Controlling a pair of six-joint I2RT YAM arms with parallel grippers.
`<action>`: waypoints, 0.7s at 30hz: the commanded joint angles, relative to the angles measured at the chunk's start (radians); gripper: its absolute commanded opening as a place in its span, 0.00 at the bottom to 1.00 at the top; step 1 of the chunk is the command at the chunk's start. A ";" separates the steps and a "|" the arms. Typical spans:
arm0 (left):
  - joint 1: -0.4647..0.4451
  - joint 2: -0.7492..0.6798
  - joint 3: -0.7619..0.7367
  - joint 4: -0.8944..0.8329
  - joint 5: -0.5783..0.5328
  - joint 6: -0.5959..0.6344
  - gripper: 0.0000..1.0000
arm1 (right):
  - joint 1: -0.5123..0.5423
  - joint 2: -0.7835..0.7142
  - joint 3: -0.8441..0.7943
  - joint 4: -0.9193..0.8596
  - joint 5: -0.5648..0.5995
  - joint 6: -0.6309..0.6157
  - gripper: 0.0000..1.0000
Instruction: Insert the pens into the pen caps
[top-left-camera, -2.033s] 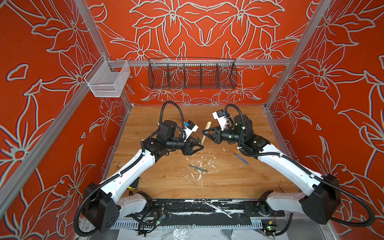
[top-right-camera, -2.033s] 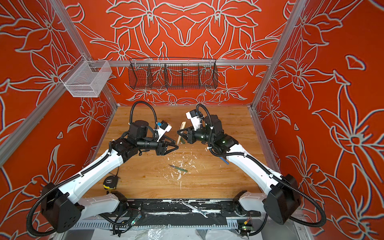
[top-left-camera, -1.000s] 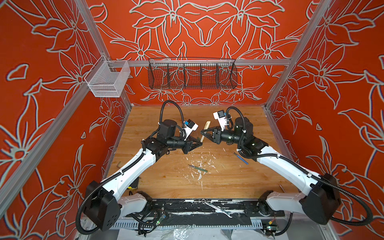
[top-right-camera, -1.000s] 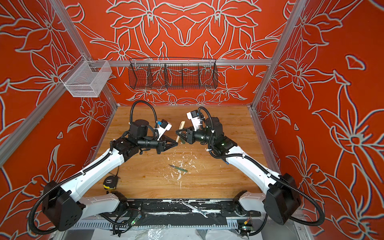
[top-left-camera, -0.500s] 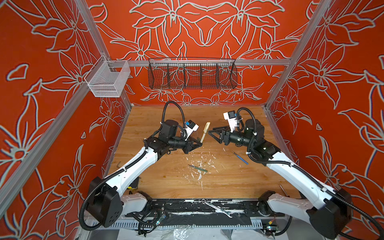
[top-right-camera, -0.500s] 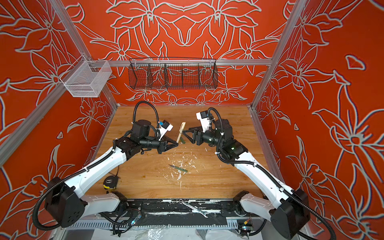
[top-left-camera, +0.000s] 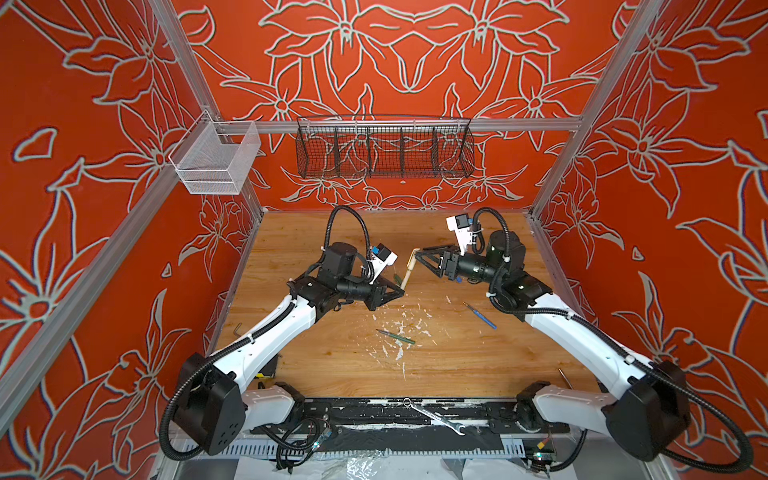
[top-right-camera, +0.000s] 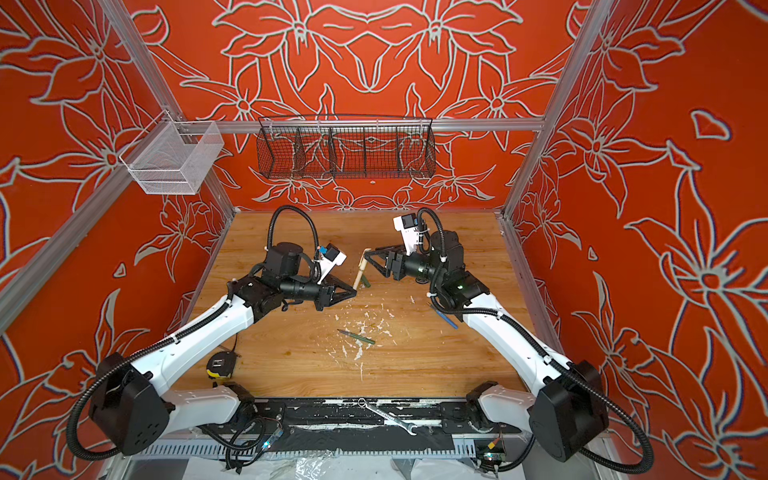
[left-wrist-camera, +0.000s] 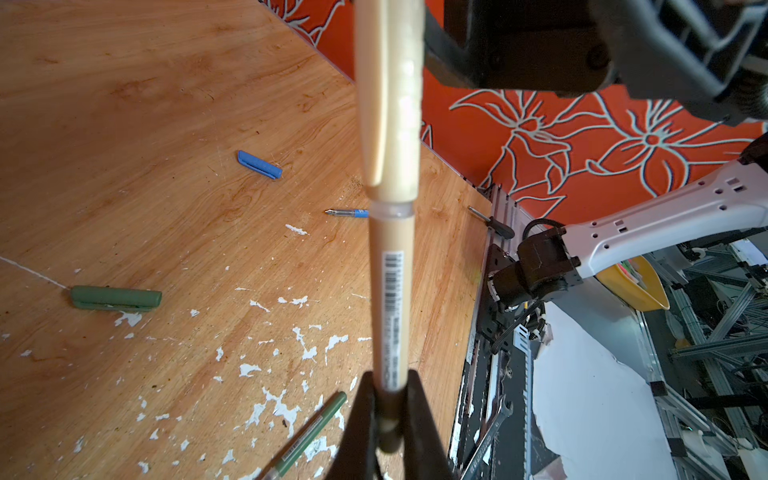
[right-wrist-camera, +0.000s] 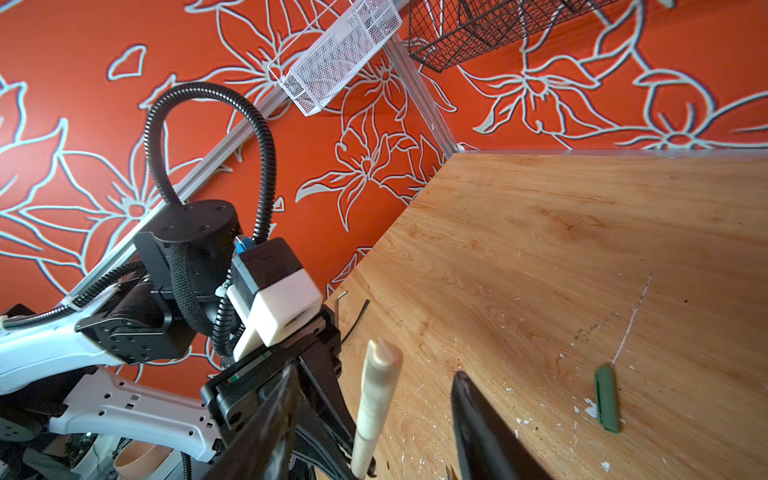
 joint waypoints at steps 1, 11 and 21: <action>0.001 -0.011 -0.002 0.030 0.027 0.001 0.00 | -0.004 0.023 0.040 0.058 -0.041 0.032 0.58; 0.002 -0.005 0.002 0.029 0.028 0.001 0.00 | -0.002 0.080 0.060 0.077 -0.058 0.054 0.53; 0.002 0.017 0.016 0.022 0.007 -0.008 0.00 | -0.002 0.104 0.054 0.111 -0.087 0.071 0.36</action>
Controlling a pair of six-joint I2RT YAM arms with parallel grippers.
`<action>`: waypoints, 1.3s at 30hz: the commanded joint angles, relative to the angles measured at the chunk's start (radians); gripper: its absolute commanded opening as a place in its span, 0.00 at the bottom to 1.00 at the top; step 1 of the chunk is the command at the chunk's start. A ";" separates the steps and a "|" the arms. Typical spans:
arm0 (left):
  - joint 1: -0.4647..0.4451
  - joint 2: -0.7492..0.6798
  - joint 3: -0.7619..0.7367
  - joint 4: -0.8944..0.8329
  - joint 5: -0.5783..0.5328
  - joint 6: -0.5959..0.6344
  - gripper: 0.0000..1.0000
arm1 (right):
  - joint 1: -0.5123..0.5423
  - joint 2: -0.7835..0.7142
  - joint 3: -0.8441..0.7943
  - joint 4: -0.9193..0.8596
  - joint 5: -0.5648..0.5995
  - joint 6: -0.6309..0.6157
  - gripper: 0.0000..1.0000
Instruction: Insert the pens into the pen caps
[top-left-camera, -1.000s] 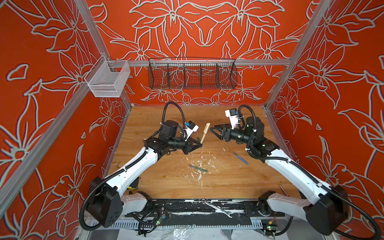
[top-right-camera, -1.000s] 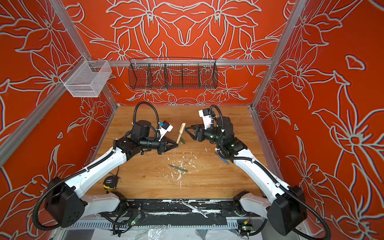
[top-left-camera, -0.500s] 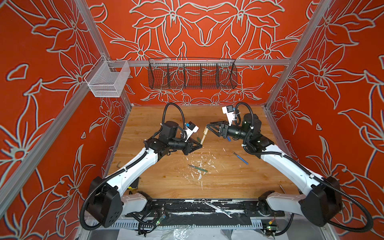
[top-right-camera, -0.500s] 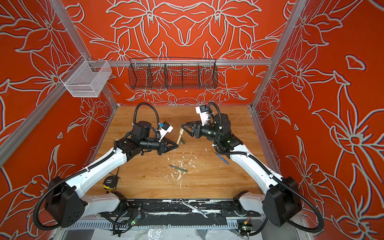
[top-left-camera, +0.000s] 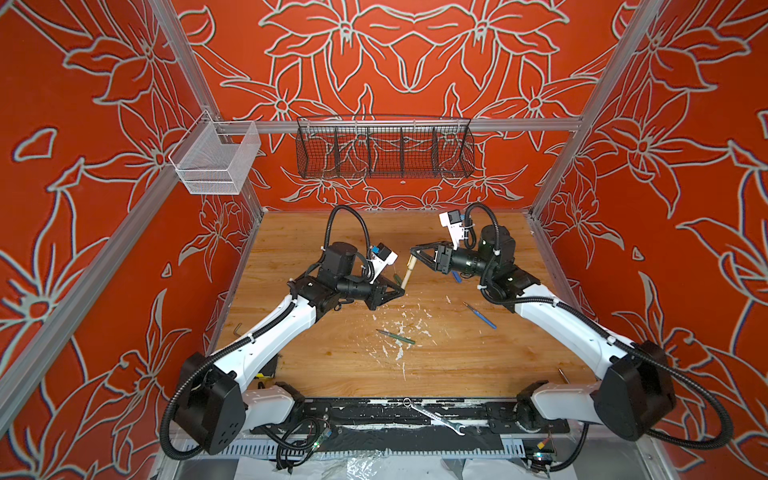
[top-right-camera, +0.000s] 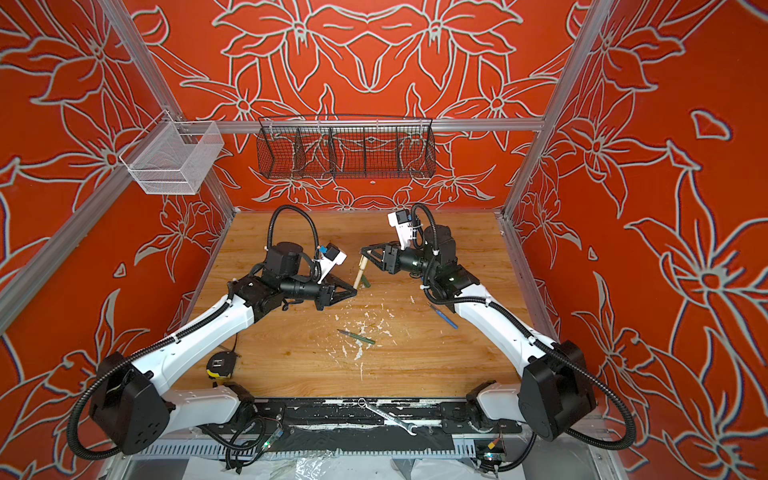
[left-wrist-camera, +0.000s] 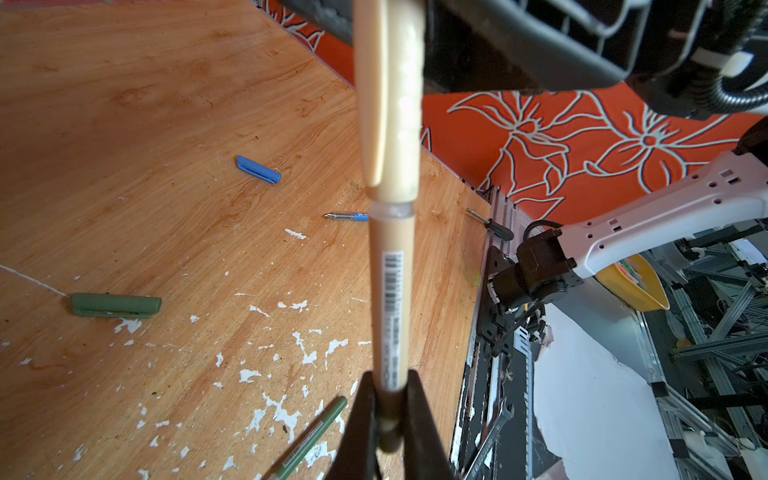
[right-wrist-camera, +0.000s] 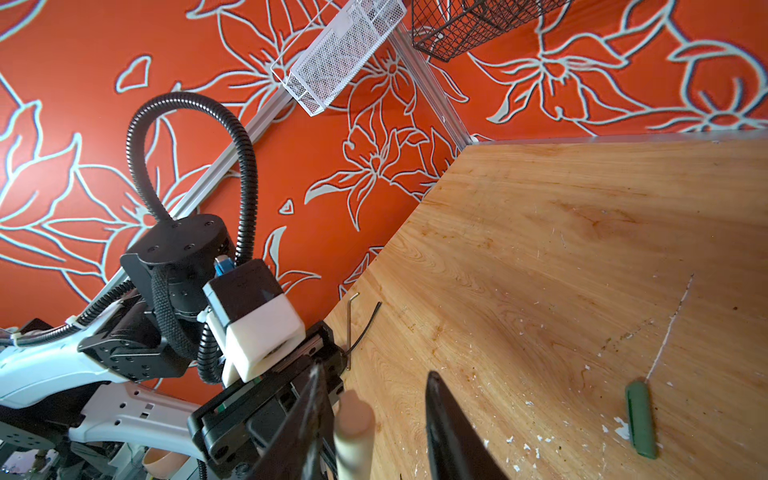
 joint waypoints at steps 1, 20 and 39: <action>0.002 0.012 0.018 0.013 0.004 -0.013 0.00 | -0.004 0.006 0.024 0.038 -0.039 0.016 0.34; 0.009 0.089 0.184 0.068 -0.214 -0.110 0.00 | -0.001 -0.016 -0.018 -0.043 -0.003 -0.004 0.00; 0.098 0.308 0.436 0.237 -0.105 -0.160 0.00 | 0.009 -0.030 -0.117 -0.087 0.088 0.015 0.00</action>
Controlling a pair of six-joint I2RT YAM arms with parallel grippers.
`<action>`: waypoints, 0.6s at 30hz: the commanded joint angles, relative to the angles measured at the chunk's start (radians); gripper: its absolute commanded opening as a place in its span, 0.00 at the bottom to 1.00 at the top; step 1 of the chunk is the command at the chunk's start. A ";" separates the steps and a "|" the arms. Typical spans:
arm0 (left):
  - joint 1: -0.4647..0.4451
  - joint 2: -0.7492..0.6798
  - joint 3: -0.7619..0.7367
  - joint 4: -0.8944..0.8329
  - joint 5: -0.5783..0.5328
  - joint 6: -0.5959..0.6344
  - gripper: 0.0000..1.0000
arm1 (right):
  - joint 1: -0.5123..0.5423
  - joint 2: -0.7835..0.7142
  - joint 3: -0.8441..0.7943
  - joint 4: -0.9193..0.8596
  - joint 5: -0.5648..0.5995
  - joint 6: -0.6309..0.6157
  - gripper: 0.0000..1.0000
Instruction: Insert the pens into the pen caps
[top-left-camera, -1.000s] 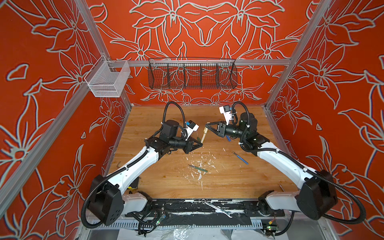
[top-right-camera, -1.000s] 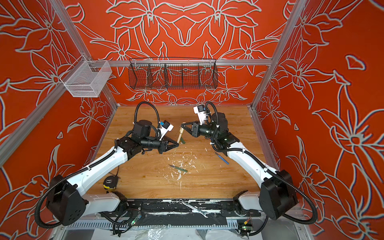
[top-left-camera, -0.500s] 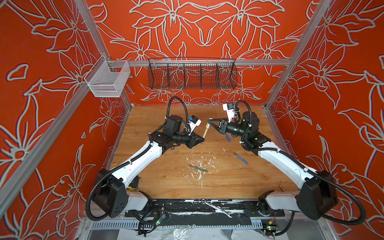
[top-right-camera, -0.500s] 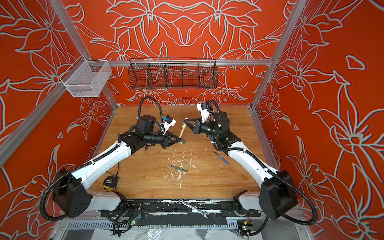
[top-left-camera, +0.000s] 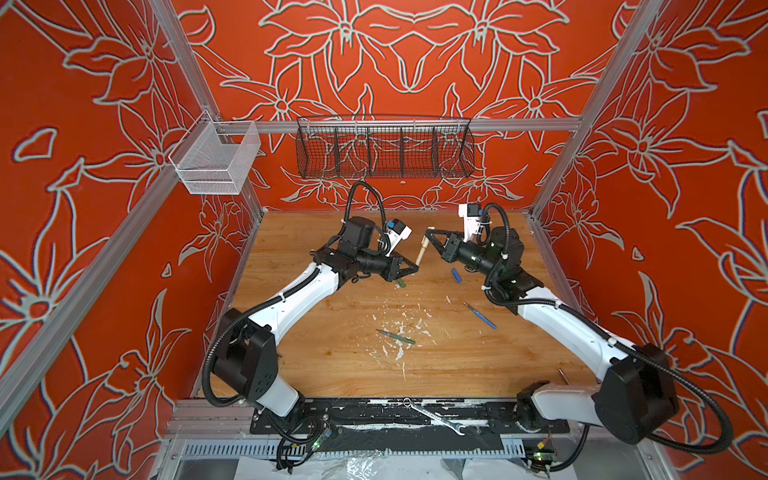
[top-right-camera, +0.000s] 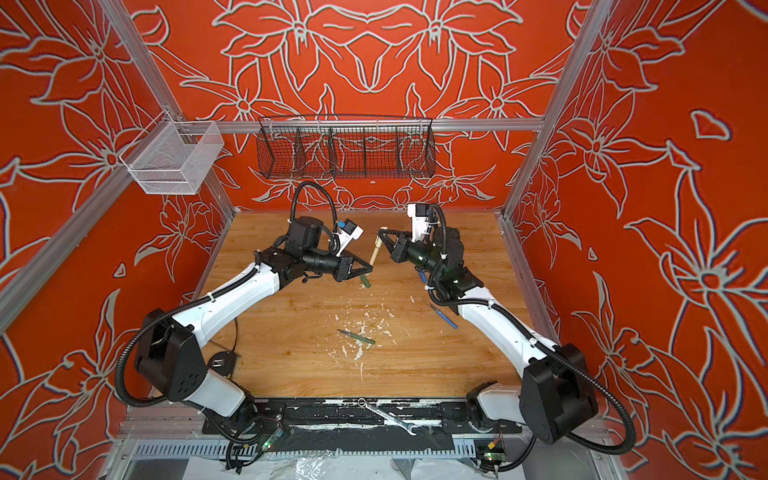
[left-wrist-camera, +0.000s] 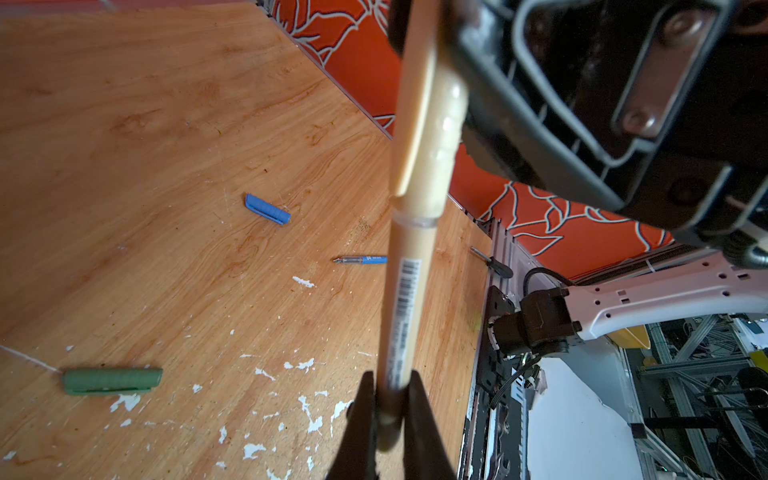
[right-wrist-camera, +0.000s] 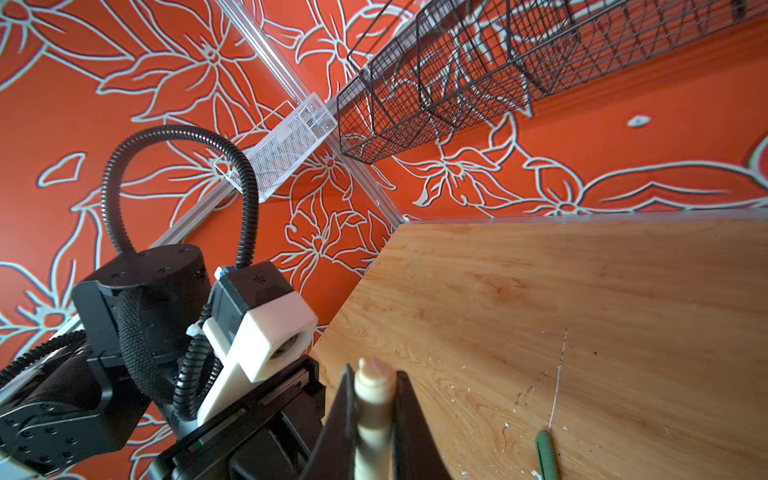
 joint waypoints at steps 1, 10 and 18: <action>0.091 0.014 0.112 0.273 -0.098 -0.083 0.00 | 0.045 -0.005 -0.070 -0.183 -0.176 0.005 0.00; 0.099 0.037 0.123 0.326 -0.054 -0.119 0.00 | 0.058 0.004 -0.084 -0.158 -0.151 0.053 0.00; 0.108 -0.046 -0.001 0.132 -0.222 -0.026 0.00 | 0.021 0.054 0.003 -0.324 0.043 -0.005 0.00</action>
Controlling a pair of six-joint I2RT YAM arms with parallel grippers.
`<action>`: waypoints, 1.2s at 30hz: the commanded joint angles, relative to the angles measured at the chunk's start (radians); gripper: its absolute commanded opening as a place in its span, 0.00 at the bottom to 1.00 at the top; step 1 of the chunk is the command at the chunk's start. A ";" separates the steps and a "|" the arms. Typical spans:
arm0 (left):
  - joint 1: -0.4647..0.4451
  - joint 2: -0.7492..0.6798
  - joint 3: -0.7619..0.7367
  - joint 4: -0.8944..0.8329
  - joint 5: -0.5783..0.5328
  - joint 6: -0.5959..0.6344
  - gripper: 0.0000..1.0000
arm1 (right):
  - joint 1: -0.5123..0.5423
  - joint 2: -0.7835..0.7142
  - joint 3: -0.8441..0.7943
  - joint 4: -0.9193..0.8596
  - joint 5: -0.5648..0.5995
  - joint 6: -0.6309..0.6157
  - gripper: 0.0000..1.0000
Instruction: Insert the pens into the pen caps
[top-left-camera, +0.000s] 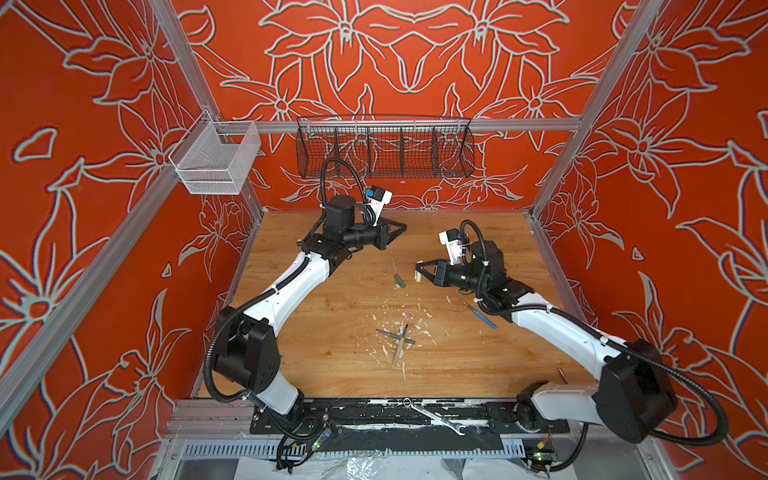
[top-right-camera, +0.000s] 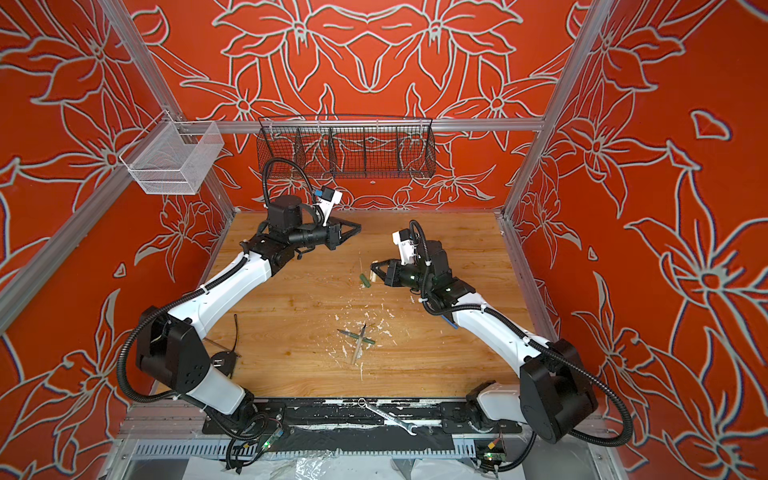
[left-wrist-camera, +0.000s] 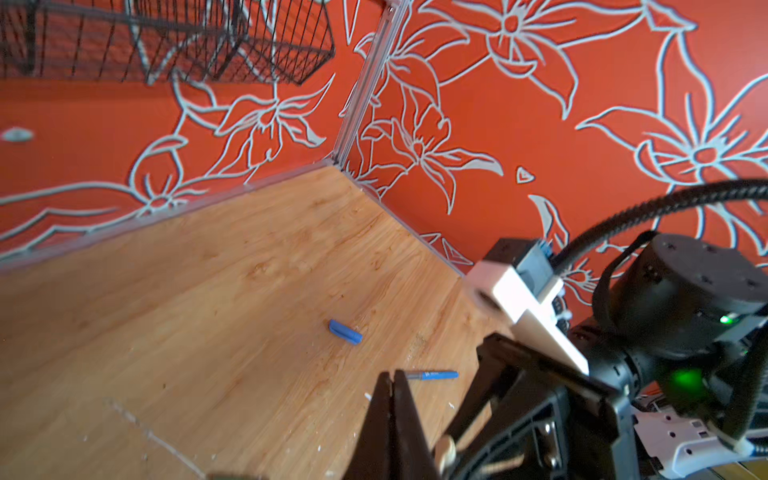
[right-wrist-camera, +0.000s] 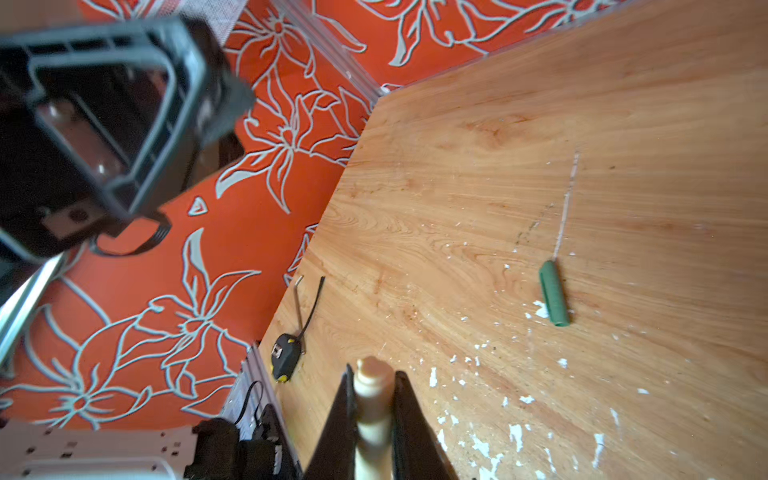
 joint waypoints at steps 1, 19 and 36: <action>0.015 -0.046 -0.041 -0.133 -0.126 0.062 0.00 | -0.037 0.062 0.075 -0.083 0.080 -0.024 0.00; -0.370 -0.374 -0.521 -0.428 -0.589 -0.137 0.67 | -0.066 0.068 0.042 -0.282 0.191 -0.056 0.00; -0.625 -0.326 -0.782 -0.182 -0.705 -0.324 0.67 | -0.065 -0.092 -0.184 -0.164 0.241 0.016 0.00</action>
